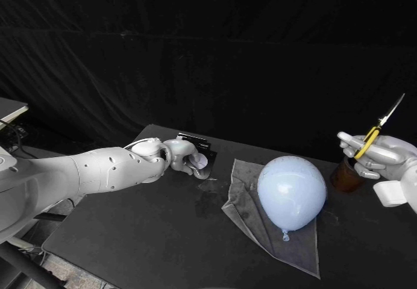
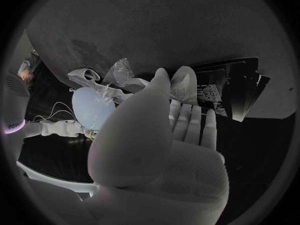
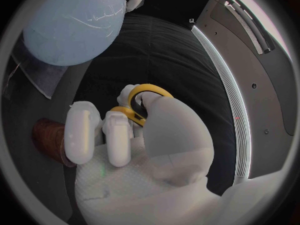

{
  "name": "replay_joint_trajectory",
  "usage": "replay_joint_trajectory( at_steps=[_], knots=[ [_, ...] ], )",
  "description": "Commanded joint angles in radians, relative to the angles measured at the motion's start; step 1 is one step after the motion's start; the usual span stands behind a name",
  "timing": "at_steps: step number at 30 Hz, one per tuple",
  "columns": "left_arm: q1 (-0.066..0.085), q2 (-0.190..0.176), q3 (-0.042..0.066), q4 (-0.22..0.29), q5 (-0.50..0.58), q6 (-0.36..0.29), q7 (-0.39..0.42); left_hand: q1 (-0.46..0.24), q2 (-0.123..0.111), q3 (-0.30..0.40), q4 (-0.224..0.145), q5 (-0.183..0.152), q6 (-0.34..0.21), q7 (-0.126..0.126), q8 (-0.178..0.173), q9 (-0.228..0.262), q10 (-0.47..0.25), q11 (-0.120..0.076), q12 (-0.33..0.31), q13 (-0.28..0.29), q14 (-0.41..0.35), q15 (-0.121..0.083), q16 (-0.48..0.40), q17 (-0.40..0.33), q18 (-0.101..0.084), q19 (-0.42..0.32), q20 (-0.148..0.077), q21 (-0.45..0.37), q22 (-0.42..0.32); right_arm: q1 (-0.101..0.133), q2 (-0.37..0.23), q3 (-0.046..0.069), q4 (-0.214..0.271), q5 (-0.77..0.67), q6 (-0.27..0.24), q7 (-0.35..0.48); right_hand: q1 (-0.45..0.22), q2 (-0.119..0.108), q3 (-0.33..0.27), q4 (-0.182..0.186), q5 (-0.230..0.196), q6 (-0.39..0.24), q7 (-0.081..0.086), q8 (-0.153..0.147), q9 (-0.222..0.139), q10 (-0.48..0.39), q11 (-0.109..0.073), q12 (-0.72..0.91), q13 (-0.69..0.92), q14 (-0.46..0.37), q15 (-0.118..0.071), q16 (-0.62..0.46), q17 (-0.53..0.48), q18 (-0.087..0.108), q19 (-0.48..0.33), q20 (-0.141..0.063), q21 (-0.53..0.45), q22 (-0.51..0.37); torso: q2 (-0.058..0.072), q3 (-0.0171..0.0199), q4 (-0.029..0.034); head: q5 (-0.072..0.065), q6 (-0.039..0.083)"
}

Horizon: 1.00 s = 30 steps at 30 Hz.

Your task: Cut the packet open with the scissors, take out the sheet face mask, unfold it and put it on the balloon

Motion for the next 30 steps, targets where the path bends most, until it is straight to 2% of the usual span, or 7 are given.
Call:
replay_joint_trajectory(
  at_steps=[1,10,16,18,20,27,30],
  knots=[
    [-0.008,-0.017,-0.006,0.028,0.018,0.049,-0.013,-0.005,-0.011,0.005,0.002,-0.001,0.01,0.001,0.003,-0.003,0.011,0.0,0.002,-0.002,0.007,0.0,0.004,0.004,0.005,0.007,-0.001,0.007,-0.002,0.0,-0.002,0.001,0.004,-0.019,0.022,0.016,0.014,0.009,0.029,-0.025,0.004,0.007,0.002,-0.004,0.001,0.339,-0.038,0.946,0.236,0.092,0.003,0.002,0.221,0.009,0.005,-0.002,0.001,0.189,0.0,0.0001,0.0005,0.0,0.0],
    [-0.008,-0.066,-0.006,0.119,0.059,0.05,0.0,-0.018,-0.006,0.011,0.001,-0.001,0.045,-0.004,0.017,-0.003,0.083,0.0,0.01,0.002,0.041,0.001,0.007,0.009,0.005,0.016,0.0,0.011,-0.003,-0.001,-0.004,0.001,0.006,-0.023,0.025,0.017,0.014,0.009,0.029,-0.025,0.004,0.007,0.002,-0.004,0.001,0.339,-0.038,0.946,0.236,0.092,0.003,0.002,0.221,0.009,0.005,-0.002,0.001,0.189,0.0,0.0,0.0003,0.001,0.001],
    [-0.008,-0.093,-0.006,0.183,0.101,0.024,0.037,-0.021,0.06,0.069,-0.001,-0.001,0.123,-0.016,0.043,-0.001,0.165,0.013,0.022,0.003,0.16,0.012,0.039,0.031,0.005,0.114,0.007,0.05,0.011,-0.003,-0.007,0.0,0.006,-0.023,0.026,0.017,0.014,0.009,0.029,-0.025,0.004,0.007,0.002,-0.004,0.001,0.339,-0.038,0.946,0.236,0.092,0.003,0.002,0.221,0.009,0.005,-0.002,0.001,0.189,0.0,-0.0003,0.0006,-0.001,0.001],
    [-0.009,-0.098,-0.006,0.194,0.111,0.018,0.047,-0.02,0.064,0.075,-0.001,-0.001,0.127,-0.016,0.044,-0.001,0.17,0.013,0.022,0.003,0.164,0.012,0.041,0.031,0.005,0.123,0.008,0.053,0.012,-0.003,-0.007,0.0,0.006,-0.023,0.026,0.017,0.014,0.009,0.029,-0.025,0.004,0.007,0.002,-0.004,0.001,0.339,-0.038,0.946,0.236,0.092,0.003,0.002,0.221,0.009,0.005,-0.002,0.001,0.189,0.0,-0.0002,0.0003,-0.001,0.001],
    [-0.009,-0.104,-0.006,0.21,0.125,0.011,0.061,-0.016,0.088,0.107,-0.001,-0.001,0.15,-0.019,0.053,0.0,0.196,0.02,0.022,0.001,0.188,0.018,0.048,0.034,0.004,0.159,0.012,0.068,0.017,-0.004,-0.008,0.0,0.006,-0.024,0.026,0.018,0.013,0.008,0.029,-0.024,0.004,0.008,0.002,-0.005,0.001,0.339,-0.038,0.946,0.235,0.091,0.003,0.001,0.219,0.01,0.004,-0.002,0.0,0.189,0.0,-0.0003,-0.0001,-0.003,0.001],
    [-0.01,-0.125,-0.005,0.257,0.181,-0.02,0.106,-0.019,0.112,0.182,-0.002,-0.001,0.173,-0.02,0.066,0.006,0.24,0.027,0.011,-0.002,0.224,0.026,0.052,0.034,0.004,0.224,0.018,0.093,0.023,-0.006,-0.01,0.0,0.004,-0.025,0.026,0.018,0.013,0.008,0.029,-0.024,0.004,0.008,0.002,-0.005,0.001,0.339,-0.038,0.946,0.235,0.091,0.003,0.001,0.219,0.01,0.004,-0.002,0.0,0.189,-0.001,0.0002,0.0,-0.007,0.001],
    [-0.01,-0.132,-0.002,0.274,0.219,-0.056,0.133,-0.015,0.109,0.23,-0.004,-0.001,0.178,-0.021,0.073,0.011,0.26,0.028,0.005,-0.003,0.238,0.028,0.051,0.033,0.004,0.259,0.02,0.107,0.027,-0.007,-0.01,0.0,0.002,-0.025,0.026,0.019,0.013,0.008,0.029,-0.024,0.004,0.008,0.002,-0.005,0.001,0.339,-0.038,0.946,0.235,0.091,0.003,0.001,0.219,0.01,0.004,-0.002,0.0,0.189,-0.001,0.0005,0.0008,-0.01,0.004]
  ],
)
